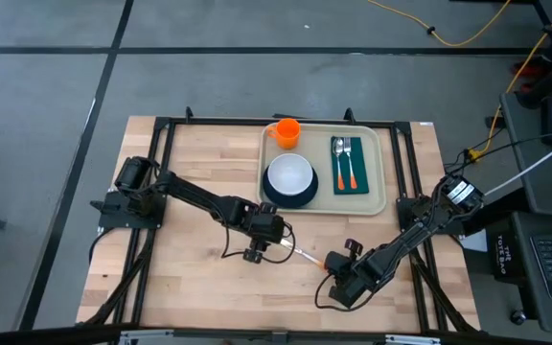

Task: Set up tray
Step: Put the orange knife to the right of the orange fork on the serving tray

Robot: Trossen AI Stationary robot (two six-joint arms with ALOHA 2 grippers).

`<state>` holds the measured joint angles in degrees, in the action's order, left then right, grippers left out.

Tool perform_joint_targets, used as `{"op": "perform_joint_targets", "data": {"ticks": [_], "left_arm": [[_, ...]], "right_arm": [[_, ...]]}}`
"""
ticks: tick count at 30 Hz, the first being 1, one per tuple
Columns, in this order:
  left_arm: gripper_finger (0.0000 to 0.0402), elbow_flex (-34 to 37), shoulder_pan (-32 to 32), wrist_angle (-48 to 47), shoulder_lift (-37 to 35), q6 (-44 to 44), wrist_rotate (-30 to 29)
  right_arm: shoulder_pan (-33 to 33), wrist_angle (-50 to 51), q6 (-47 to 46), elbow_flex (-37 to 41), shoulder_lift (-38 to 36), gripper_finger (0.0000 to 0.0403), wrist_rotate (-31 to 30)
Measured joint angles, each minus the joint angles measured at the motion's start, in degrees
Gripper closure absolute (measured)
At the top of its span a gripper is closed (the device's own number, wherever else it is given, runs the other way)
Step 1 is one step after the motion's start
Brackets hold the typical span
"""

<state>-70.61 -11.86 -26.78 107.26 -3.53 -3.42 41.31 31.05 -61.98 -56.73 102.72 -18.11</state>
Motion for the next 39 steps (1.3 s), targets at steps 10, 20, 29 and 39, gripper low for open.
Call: {"op": "perform_joint_targets", "data": {"ticks": [10,20,29,39], "left_arm": [[0.0237,0.0,0.9,-2.1,0.0,3.0,0.5],[0.0237,-0.1,0.9,-3.4,5.2,3.9,1.6],[0.0237,0.2,1.4,-4.2,4.0,3.1,0.4],[0.0237,0.2,2.0,-3.1,2.7,-0.2,-4.3]], "right_arm": [[-1.4,0.0,2.1,0.0,0.0,0.0402,0.2],[-2.1,-0.5,2.7,0.0,0.0,0.0402,-0.1],[-2.2,-0.7,2.7,0.0,0.0,0.0402,0.1],[-2.2,-1.3,5.6,0.0,0.0,0.0402,0.2]]}}
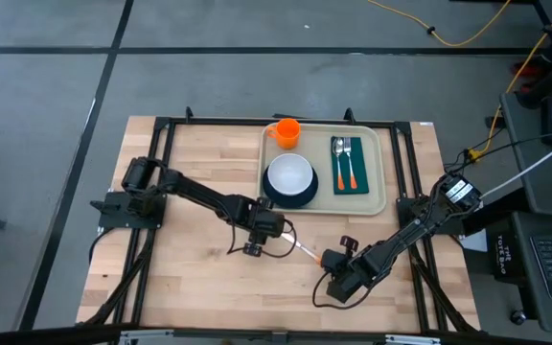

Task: Set up tray
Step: Put the orange knife to the right of the orange fork on the serving tray

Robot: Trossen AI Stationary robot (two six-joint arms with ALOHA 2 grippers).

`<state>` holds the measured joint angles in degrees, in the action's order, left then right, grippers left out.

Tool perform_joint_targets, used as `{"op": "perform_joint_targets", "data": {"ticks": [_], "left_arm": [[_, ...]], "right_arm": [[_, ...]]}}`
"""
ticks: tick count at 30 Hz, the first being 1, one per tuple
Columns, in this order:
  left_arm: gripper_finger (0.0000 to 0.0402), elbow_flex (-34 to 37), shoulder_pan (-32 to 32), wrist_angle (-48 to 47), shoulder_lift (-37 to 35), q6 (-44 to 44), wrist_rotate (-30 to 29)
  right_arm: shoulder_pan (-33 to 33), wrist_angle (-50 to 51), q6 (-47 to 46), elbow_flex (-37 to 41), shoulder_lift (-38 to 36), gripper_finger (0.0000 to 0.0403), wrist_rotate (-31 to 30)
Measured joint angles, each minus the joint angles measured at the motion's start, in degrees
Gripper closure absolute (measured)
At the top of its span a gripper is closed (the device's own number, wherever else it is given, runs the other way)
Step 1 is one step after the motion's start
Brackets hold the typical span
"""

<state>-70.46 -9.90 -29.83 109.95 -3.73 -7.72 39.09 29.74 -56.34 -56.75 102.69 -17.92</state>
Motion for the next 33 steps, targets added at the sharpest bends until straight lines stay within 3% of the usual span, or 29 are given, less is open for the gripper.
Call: {"op": "perform_joint_targets", "data": {"ticks": [3,10,33], "left_arm": [[0.0237,0.0,0.4,0.1,0.0,0.0,2.8],[0.0237,0.0,0.3,2.1,0.0,0.0,2.9],[0.0237,-0.1,0.3,4.4,0.0,0.0,3.3]], "right_arm": [[0.0,0.0,1.3,0.0,0.0,0.0402,0.0],[0.0,0.1,5.6,-0.1,0.0,0.0402,0.0],[-0.4,0.5,3.9,-0.1,0.0,0.0402,0.0]]}}
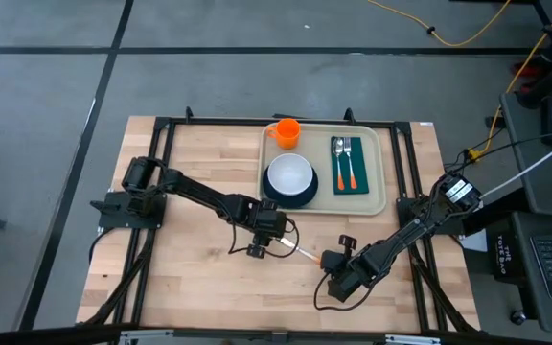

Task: Set up tray
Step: Put the orange knife to the right of the orange fork on the serving tray

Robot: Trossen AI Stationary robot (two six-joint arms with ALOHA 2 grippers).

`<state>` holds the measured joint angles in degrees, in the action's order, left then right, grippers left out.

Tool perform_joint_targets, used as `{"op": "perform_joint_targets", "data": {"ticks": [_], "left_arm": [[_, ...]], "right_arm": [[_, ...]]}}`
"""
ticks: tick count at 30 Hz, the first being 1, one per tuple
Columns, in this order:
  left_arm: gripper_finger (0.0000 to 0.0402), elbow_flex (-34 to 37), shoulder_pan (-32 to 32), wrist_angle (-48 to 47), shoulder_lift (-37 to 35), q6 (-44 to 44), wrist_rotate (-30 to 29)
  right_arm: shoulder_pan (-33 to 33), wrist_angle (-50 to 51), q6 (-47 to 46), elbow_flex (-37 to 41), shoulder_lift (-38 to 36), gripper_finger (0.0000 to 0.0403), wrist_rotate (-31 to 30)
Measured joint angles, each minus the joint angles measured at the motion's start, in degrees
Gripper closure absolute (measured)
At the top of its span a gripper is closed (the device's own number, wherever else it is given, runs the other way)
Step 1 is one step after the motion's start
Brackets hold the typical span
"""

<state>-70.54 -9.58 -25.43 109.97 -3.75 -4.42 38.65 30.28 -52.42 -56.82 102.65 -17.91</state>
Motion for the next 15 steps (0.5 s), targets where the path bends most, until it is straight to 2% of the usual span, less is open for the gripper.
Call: {"op": "perform_joint_targets", "data": {"ticks": [5,15], "left_arm": [[0.0237,0.0,0.0,0.2,0.9,0.0,2.9],[0.0237,-0.1,0.3,0.9,1.4,0.6,1.1]], "right_arm": [[0.0,0.0,0.0,0.0,0.0,0.0402,0.0],[-0.1,-0.2,0.0,0.0,0.0,0.0402,-0.1]]}}
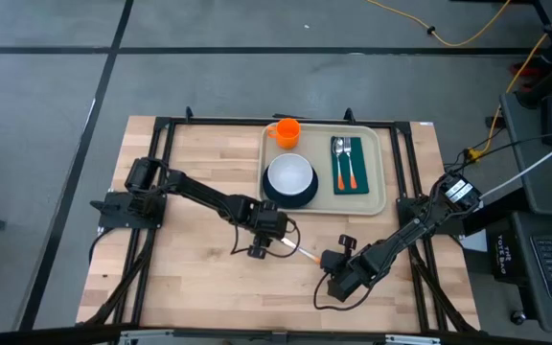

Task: Set up tray
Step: Put the orange knife to the right of the orange fork on the serving tray

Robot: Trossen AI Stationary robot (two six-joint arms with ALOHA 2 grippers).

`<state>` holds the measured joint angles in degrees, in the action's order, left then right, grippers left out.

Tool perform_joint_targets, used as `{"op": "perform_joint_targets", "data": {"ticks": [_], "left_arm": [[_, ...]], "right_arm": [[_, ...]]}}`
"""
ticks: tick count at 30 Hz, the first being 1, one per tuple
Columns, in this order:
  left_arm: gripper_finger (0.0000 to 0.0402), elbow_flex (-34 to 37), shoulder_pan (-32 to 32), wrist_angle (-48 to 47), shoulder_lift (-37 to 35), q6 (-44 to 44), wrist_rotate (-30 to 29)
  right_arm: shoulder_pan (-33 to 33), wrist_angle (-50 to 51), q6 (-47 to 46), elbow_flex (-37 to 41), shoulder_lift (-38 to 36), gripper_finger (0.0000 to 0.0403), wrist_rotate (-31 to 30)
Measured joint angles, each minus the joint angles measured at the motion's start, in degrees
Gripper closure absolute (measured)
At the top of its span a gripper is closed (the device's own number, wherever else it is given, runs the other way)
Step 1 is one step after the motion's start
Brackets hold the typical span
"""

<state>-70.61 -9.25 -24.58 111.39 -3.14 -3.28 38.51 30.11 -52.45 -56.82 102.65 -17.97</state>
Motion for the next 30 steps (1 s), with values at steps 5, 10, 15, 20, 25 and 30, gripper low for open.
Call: {"op": "perform_joint_targets", "data": {"ticks": [5,10,15,20,25,30], "left_arm": [[0.0237,0.0,0.0,0.0,0.2,0.5,0.1],[0.0237,-0.2,0.0,-0.1,2.0,0.9,0.8],[0.0237,-0.2,0.0,-0.6,2.9,0.9,1.1],[0.0239,-0.1,0.1,-0.9,2.8,1.5,1.4],[0.0259,-0.2,0.4,-2.0,2.8,2.9,1.7],[0.0292,-0.1,0.6,-2.2,2.9,3.5,2.1]], "right_arm": [[-0.1,0.0,0.0,0.0,0.0,0.0402,0.0],[-0.1,0.0,0.0,0.0,0.0,0.0402,0.0],[-0.1,0.0,0.0,0.0,0.0,0.0402,0.0],[-0.1,0.0,0.0,0.0,0.0,0.0402,0.0],[-0.1,0.0,0.0,0.0,0.0,0.0402,0.0],[-0.2,-0.1,0.0,0.0,0.0,0.0402,0.0]]}}
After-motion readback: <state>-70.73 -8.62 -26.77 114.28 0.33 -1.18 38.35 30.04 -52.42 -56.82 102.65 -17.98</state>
